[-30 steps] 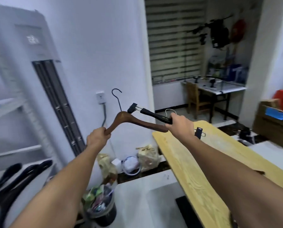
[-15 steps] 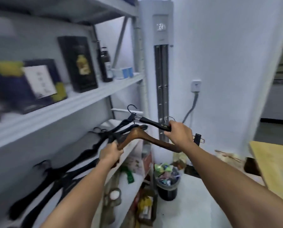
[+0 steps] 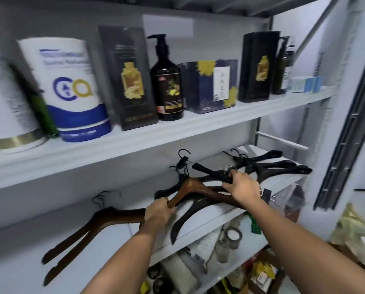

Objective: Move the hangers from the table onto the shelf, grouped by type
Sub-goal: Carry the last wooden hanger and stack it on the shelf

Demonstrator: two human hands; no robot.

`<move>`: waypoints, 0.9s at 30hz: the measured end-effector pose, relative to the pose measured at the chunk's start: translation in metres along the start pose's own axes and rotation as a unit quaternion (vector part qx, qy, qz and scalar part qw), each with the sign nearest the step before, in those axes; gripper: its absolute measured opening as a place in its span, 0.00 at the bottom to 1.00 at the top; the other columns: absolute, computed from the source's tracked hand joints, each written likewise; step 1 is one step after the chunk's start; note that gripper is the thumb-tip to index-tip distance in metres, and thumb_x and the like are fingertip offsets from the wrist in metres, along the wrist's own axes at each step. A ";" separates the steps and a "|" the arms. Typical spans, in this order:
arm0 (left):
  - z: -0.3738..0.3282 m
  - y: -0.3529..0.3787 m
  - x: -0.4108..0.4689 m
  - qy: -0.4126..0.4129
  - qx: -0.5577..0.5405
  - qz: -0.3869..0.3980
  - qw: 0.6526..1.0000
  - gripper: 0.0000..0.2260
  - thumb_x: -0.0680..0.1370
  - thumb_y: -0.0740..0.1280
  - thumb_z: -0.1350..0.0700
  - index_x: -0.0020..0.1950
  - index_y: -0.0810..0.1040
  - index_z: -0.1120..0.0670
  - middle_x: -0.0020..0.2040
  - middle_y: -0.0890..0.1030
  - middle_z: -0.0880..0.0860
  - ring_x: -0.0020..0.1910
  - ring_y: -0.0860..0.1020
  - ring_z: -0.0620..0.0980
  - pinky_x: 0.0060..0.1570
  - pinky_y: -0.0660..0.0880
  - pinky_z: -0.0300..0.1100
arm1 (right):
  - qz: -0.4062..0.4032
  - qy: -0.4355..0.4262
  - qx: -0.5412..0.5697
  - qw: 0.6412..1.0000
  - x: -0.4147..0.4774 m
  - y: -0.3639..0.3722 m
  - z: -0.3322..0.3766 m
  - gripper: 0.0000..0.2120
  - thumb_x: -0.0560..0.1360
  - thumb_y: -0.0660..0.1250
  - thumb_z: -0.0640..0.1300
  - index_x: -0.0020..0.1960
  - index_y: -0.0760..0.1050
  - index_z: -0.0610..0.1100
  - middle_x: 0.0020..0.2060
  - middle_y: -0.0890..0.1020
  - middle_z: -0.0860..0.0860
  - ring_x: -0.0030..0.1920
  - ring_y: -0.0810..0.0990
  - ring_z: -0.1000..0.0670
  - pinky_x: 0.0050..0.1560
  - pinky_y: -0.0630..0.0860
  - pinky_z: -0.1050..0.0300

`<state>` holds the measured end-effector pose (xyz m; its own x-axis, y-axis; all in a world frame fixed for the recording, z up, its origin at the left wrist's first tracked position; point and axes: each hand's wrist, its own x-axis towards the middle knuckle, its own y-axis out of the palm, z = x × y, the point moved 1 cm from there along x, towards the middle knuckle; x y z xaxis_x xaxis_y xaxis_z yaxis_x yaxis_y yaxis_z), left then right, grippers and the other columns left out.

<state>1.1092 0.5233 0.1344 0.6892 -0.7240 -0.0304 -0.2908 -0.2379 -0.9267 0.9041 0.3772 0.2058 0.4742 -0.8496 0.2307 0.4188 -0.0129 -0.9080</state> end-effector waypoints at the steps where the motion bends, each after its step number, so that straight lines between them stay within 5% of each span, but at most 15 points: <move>1: 0.016 -0.006 -0.003 -0.012 0.001 0.000 1.000 0.13 0.76 0.63 0.46 0.53 0.77 0.52 0.52 0.81 0.54 0.53 0.79 0.55 0.52 0.73 0.44 | 0.006 -0.010 -0.003 1.000 0.000 0.006 0.013 0.16 0.75 0.64 0.54 0.57 0.74 0.44 0.51 0.82 0.44 0.54 0.80 0.41 0.45 0.73 0.53; 4: 0.066 -0.020 -0.014 -0.045 -0.006 0.000 0.999 0.10 0.75 0.64 0.46 0.49 0.77 0.51 0.50 0.82 0.54 0.51 0.80 0.55 0.49 0.73 0.43 | 0.014 -0.042 0.002 0.999 -0.002 0.021 0.050 0.15 0.75 0.65 0.54 0.55 0.76 0.44 0.49 0.83 0.44 0.52 0.81 0.41 0.45 0.74 0.53; 14: 0.215 -0.049 -0.070 -0.127 -0.041 -0.019 0.991 0.14 0.75 0.65 0.43 0.56 0.79 0.48 0.44 0.82 0.50 0.45 0.81 0.51 0.48 0.77 0.42 | 0.048 -0.111 0.028 0.992 -0.023 0.063 0.155 0.12 0.75 0.66 0.52 0.51 0.76 0.45 0.45 0.83 0.46 0.48 0.81 0.42 0.40 0.72 0.55; 20: 0.261 -0.052 -0.089 -0.160 -0.095 -0.007 0.982 0.13 0.73 0.66 0.44 0.56 0.79 0.44 0.44 0.82 0.49 0.46 0.81 0.51 0.50 0.78 0.42 | 0.059 -0.120 0.006 0.991 -0.037 0.078 0.193 0.11 0.73 0.65 0.51 0.51 0.76 0.45 0.45 0.83 0.46 0.48 0.81 0.42 0.46 0.77 0.53; 27: 0.295 -0.048 -0.106 -0.179 -0.083 0.020 0.980 0.13 0.73 0.66 0.43 0.56 0.79 0.43 0.44 0.80 0.47 0.46 0.80 0.51 0.49 0.75 0.40 | 0.055 -0.129 -0.007 0.990 -0.046 0.085 0.217 0.12 0.74 0.65 0.50 0.51 0.75 0.43 0.40 0.79 0.47 0.45 0.81 0.42 0.40 0.73 0.55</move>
<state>1.2459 0.8021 0.0721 0.8556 -0.4674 -0.2222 -0.4054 -0.3385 -0.8492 1.0855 0.5292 0.1942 0.6990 -0.6836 0.2100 0.3433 0.0632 -0.9371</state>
